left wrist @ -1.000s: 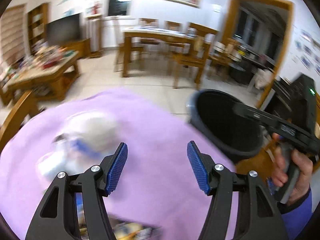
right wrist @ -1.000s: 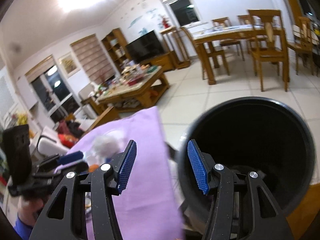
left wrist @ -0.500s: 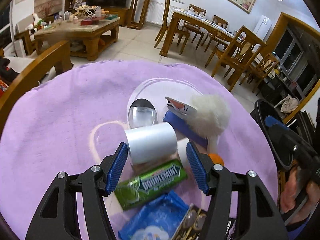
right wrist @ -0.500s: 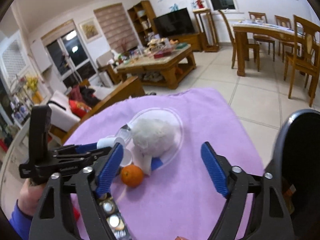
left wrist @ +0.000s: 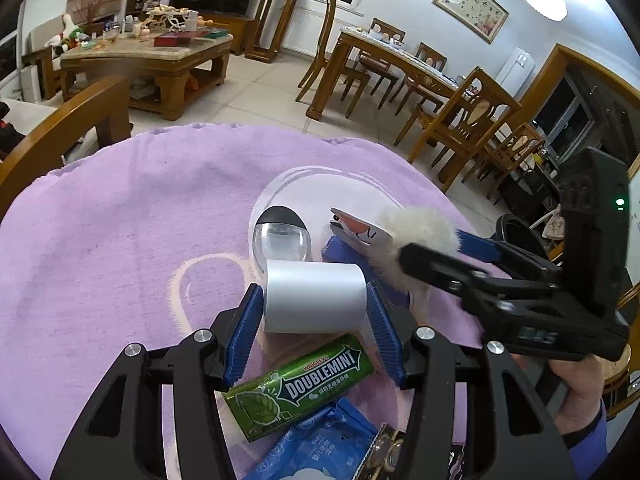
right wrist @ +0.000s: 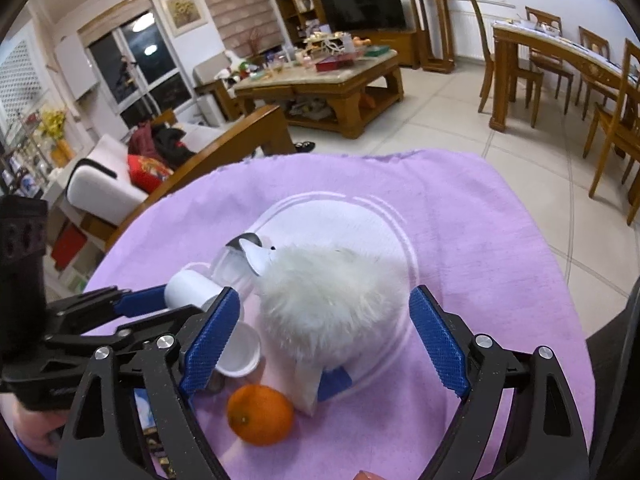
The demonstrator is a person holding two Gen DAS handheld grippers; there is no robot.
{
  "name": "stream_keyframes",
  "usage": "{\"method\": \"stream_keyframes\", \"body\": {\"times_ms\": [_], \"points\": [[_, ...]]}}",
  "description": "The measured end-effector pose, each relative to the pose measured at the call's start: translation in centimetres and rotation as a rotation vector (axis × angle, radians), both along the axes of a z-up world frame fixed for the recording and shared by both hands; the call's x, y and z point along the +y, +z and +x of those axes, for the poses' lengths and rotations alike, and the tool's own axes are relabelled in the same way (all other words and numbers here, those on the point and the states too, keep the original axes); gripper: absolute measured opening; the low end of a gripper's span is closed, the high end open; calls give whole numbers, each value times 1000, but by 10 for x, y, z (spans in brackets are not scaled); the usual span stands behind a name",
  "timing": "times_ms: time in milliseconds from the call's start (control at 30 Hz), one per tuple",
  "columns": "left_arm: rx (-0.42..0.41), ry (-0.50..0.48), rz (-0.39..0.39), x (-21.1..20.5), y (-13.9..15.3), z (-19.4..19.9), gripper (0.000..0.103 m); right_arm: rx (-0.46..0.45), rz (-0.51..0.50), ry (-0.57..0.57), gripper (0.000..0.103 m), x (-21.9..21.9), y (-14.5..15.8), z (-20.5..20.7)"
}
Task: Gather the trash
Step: 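Grasp the white tape roll with the left tool while the right tool grasps the white pom-pom, then carry the tape roll and pom-pom over the bin and release both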
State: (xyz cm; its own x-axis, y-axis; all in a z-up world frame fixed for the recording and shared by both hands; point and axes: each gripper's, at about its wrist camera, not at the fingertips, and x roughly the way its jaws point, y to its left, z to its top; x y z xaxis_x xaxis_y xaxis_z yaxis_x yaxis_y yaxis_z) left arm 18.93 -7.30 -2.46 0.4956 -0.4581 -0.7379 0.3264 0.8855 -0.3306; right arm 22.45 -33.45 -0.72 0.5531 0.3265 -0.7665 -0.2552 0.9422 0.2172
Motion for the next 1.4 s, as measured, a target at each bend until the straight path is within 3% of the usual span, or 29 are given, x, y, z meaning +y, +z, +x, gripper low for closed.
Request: {"method": "stream_keyframes", "body": {"times_ms": [100, 200, 400, 667, 800, 1033, 1400], "points": [[-21, -4, 6, 0, 2, -4, 52, 2, -19, 14, 50, 3, -6, -3], [-39, -7, 10, -2, 5, -8, 52, -14, -5, 12, 47, -4, -3, -9], [-86, -7, -3, -3, 15, -21, 52, -77, 53, -5, 45, -15, 21, -36], [-225, 4, -102, 4, 60, -51, 52, -176, 148, -24, 45, -43, 65, -82], [-274, -22, -111, -9, 81, -68, 52, -224, 187, -40, 45, -66, 87, -109], [-336, -111, -99, -55, 101, -96, 52, -299, 229, -121, 45, -130, 113, -161], [-371, -333, -92, -181, 96, -129, 52, -353, 271, -387, 45, -295, 112, -246]]}}
